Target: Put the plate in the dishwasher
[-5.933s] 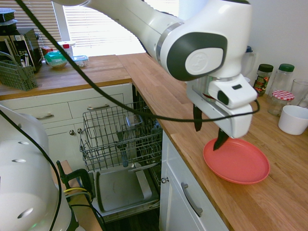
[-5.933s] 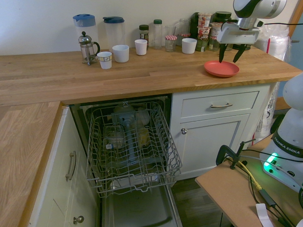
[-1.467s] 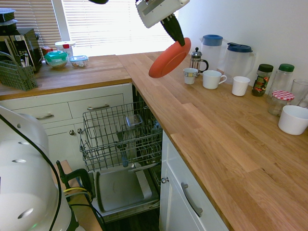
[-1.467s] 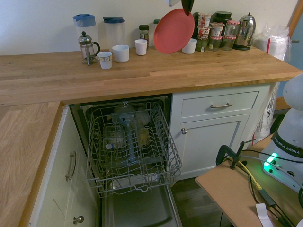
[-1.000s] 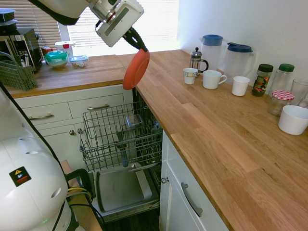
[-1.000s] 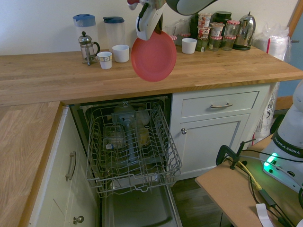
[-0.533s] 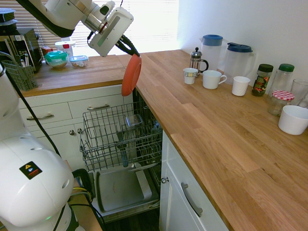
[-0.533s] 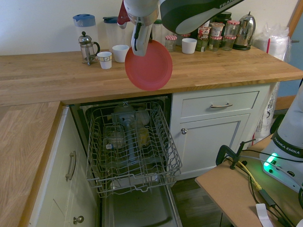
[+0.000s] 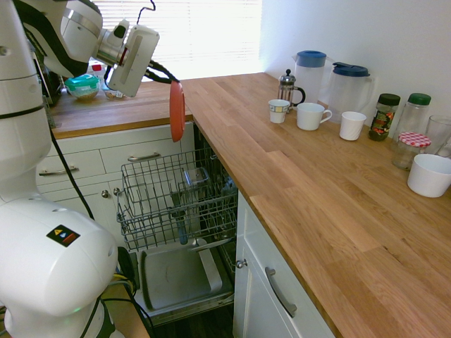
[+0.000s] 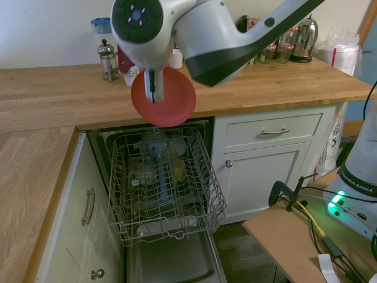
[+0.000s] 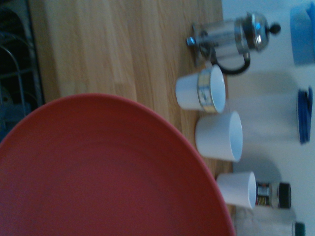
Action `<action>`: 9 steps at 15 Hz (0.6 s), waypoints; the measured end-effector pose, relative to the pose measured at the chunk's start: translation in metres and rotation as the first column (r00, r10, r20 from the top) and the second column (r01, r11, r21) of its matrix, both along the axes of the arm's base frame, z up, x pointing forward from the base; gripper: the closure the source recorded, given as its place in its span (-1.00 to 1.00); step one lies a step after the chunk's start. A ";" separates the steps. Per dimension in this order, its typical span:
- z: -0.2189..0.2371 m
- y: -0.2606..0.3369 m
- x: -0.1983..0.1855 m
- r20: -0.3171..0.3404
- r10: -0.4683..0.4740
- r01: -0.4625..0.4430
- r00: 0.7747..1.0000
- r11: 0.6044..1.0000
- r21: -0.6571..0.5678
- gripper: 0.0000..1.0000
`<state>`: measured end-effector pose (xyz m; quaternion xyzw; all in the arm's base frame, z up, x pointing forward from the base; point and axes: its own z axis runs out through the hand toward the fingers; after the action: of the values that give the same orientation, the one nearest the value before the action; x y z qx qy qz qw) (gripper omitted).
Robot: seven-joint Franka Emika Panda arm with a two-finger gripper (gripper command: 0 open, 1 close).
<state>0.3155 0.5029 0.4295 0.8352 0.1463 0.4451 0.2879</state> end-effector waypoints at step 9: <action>-0.096 0.066 -0.042 0.006 0.029 -0.029 1.000 0.996 -0.082 1.00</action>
<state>0.2734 0.5686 0.3331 0.8190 0.1754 0.4457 0.3159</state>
